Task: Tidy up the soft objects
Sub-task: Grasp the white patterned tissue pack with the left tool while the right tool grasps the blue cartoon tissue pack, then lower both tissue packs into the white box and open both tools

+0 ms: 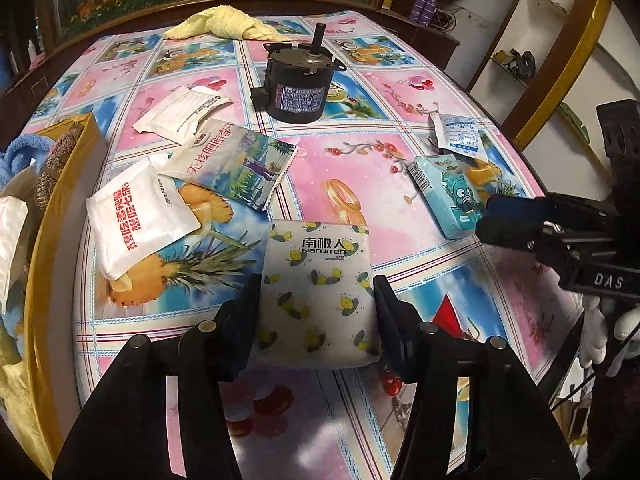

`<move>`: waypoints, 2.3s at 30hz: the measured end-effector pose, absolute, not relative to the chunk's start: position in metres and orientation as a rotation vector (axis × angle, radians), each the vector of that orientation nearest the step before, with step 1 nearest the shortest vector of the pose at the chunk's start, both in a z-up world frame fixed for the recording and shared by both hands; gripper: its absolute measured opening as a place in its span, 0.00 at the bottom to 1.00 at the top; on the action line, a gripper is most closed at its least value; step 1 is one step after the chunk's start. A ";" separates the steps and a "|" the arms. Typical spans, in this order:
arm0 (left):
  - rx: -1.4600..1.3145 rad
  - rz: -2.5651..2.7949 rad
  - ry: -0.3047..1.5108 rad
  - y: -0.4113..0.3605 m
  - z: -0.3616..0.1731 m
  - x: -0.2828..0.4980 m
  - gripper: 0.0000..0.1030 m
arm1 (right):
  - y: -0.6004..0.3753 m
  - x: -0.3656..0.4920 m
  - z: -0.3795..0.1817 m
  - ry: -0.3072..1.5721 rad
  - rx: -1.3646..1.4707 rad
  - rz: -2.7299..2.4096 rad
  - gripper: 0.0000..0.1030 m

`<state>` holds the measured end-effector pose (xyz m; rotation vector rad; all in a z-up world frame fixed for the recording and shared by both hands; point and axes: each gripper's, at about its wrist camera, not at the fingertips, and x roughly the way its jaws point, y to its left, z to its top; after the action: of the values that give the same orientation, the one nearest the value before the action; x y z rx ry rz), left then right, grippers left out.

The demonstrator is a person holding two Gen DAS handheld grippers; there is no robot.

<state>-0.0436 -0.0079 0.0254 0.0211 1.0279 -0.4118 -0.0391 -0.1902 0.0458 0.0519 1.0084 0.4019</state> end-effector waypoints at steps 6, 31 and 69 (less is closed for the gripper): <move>0.070 -0.385 1.006 -0.011 0.027 -0.046 0.64 | -0.202 -0.018 0.041 0.996 0.091 0.270 0.60; -0.035 -0.437 0.928 0.008 0.043 -0.062 0.51 | -0.166 -0.031 0.038 1.006 0.042 0.237 0.40; -0.197 0.013 0.951 0.293 0.047 0.035 0.51 | 0.163 -0.064 0.066 0.999 -0.137 1.022 0.39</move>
<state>0.0350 0.2933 0.0467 -0.1975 0.9509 0.0131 -0.0645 0.1634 0.0662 -0.1371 0.9989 1.0225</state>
